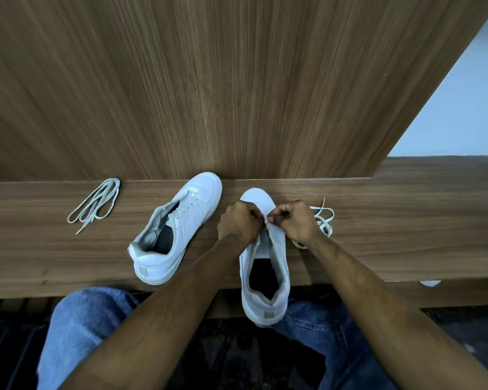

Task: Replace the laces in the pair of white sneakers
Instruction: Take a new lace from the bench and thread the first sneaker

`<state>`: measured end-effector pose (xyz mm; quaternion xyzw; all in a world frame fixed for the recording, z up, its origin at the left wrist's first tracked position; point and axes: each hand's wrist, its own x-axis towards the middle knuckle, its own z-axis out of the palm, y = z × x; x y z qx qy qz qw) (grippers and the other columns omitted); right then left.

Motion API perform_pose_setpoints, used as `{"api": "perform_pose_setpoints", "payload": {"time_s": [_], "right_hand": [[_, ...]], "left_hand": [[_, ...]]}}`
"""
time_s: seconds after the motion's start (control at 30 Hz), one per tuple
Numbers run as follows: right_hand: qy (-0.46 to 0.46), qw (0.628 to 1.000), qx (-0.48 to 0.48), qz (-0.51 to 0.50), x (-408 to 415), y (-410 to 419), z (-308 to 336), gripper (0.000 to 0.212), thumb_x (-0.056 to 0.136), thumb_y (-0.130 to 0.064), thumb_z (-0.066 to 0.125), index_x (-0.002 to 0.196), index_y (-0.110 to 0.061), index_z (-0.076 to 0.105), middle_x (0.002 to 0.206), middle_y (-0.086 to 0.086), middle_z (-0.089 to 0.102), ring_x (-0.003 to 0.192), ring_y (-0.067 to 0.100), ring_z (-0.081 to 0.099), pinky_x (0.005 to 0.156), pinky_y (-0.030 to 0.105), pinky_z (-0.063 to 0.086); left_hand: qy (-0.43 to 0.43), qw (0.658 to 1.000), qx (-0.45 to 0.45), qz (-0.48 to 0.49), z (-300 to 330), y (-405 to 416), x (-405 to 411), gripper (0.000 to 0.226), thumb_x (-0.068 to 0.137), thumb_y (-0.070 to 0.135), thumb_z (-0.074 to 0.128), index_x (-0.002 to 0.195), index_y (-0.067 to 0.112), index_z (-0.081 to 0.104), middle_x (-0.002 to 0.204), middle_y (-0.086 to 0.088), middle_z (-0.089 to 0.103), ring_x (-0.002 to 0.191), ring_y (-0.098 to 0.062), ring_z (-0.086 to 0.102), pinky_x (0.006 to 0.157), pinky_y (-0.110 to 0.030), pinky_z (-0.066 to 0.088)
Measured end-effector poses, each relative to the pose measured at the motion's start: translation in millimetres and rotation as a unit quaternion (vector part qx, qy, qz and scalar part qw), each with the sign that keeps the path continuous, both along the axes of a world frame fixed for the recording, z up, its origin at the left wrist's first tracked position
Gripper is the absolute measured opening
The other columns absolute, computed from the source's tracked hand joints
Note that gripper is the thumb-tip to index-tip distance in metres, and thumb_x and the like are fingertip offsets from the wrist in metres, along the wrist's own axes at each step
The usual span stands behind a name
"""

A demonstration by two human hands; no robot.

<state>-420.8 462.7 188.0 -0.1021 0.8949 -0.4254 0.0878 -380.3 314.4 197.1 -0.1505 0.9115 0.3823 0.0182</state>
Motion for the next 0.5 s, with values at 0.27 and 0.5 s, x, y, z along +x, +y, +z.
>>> {"api": "perform_pose_setpoints", "payload": {"time_s": [0.27, 0.5], "right_hand": [[0.016, 1.0, 0.005, 0.013, -1, 0, -3, 0.004, 0.08, -0.012, 0.076, 0.081, -0.016, 0.077, 0.079, -0.006, 0.074, 0.074, 0.007, 0.066, 0.076, 0.029, 0.054], [0.054, 0.998, 0.015, 0.007, 10, -1, -7, 0.016, 0.088, -0.018, 0.065, 0.101, -0.022, 0.074, 0.1, -0.004, 0.072, 0.088, 0.009, 0.064, 0.076, 0.023, 0.046]], "left_hand": [[0.02, 0.997, -0.038, -0.069, -3, -5, -3, 0.012, 0.081, 0.021, 0.064, 0.082, 0.03, 0.073, 0.097, 0.0, 0.069, 0.09, -0.023, 0.064, 0.079, -0.038, 0.054], [0.04, 0.994, 0.078, -0.057, -6, -15, 2, 0.016, 0.08, 0.022, 0.06, 0.065, 0.028, 0.061, 0.069, 0.001, 0.067, 0.062, -0.024, 0.067, 0.067, -0.043, 0.058]]}}
